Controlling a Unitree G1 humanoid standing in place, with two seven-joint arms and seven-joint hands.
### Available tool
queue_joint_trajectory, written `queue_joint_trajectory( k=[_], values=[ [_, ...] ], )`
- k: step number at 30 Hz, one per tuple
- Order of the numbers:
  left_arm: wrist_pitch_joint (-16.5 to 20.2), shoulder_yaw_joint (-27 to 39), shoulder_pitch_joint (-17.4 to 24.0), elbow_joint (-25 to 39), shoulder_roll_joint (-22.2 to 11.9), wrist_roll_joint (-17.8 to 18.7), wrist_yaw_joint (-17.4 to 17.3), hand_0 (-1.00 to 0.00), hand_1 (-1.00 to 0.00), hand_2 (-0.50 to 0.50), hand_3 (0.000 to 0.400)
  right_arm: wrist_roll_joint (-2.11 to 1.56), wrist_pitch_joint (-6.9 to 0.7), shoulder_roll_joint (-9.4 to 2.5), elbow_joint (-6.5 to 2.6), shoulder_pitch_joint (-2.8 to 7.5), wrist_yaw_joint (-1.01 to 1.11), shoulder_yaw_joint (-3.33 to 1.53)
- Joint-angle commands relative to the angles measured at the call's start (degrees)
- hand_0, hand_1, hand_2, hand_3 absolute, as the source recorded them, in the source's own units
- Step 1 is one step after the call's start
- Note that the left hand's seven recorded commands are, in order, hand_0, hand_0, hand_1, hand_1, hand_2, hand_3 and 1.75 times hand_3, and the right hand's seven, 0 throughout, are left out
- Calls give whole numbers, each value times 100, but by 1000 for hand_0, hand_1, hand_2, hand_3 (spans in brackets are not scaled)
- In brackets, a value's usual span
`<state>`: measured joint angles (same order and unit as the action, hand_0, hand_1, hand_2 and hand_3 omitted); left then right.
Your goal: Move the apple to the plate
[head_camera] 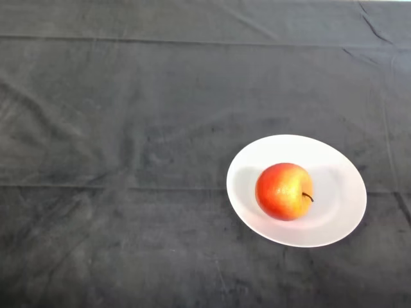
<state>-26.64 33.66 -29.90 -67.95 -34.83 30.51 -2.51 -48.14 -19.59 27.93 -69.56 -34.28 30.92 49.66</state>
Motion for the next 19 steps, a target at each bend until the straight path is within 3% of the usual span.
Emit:
queue_joint_trajectory(
  k=[1, 19],
  values=[
    [-25, 103, 155, -9, -252, -152, 35, 0, 0, 0, 0, 1, 12, 98, -2, -11, -16, 88],
    [-56, 143, 147, 14, -222, -260, 137, 0, 0, 0, 0, 1, 12, 97, -1, -11, -16, 87]
  ],
)
